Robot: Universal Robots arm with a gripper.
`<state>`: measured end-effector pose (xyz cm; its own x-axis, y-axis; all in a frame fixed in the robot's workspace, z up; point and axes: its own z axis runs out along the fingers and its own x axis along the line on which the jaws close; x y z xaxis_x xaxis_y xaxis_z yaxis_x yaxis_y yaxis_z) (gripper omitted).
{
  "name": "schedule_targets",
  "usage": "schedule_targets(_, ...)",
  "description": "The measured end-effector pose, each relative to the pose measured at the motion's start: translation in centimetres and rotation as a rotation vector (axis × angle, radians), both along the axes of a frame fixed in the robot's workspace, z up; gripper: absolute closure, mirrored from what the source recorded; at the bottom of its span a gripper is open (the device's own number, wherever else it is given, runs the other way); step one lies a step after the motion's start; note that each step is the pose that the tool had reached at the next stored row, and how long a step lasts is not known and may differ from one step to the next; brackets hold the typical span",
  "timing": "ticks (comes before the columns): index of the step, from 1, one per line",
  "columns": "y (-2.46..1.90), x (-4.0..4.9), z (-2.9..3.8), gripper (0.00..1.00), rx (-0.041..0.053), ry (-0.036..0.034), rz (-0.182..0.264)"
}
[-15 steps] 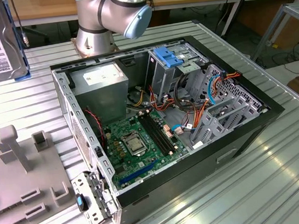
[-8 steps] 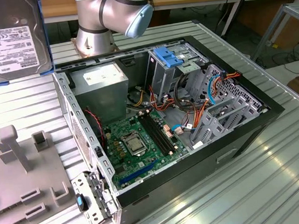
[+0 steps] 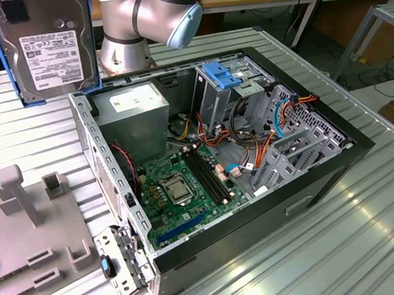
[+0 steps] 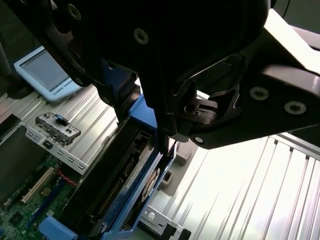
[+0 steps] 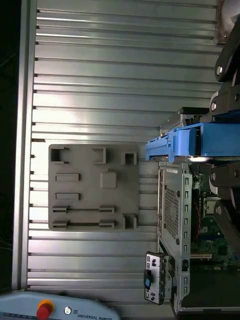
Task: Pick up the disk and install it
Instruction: 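Pick up the disk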
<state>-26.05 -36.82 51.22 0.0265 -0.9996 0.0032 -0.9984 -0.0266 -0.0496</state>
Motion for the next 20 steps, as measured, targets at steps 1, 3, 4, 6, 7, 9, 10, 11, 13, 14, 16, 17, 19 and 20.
schedule_targets(1, 0.0, 0.18, -0.06, 0.63, -0.0001, 0.0, -0.001)
schedule_targets(3, 0.0, 0.41, -0.22, 0.63, 0.0, 0.0, -0.006)
schedule_targets(4, 0.0, 0.48, -0.32, 0.63, 0.0, 0.0, -0.014)
schedule_targets(6, 0.0, 0.55, -0.48, 0.63, -0.0001, 0.0001, -0.035)
schedule_targets(7, 0.0, 0.72, -0.55, 0.63, -0.0001, 0.0001, -0.04)
schedule_targets(9, 0.0, 1.46, -0.58, 0.63, -0.0001, 0.0, -0.041)
schedule_targets(10, 0.0, 1.99, -0.59, 0.63, 0.0, 0.0, -0.041)
schedule_targets(11, 0.0, 2.31, -0.59, 0.63, -0.0001, 0.0001, -0.041)
schedule_targets(13, -0.03, 2.63, -0.62, 0.63, 0.0, 0.0001, -0.041)
schedule_targets(14, -0.06, 2.77, -0.63, 0.63, 0.0, 0.0, -0.041)
schedule_targets(16, -0.07, 3.13, -0.67, 0.63, -0.0001, 0.0001, -0.041)
schedule_targets(17, -0.07, 3.37, -0.69, 0.63, -0.0001, 0.0001, -0.041)
schedule_targets(19, -0.07, 4.21, -0.73, 0.63, -0.0001, 0.0001, -0.041)
schedule_targets(20, -0.07, 4.79, -0.75, 0.63, 0.0, 0.0, -0.041)
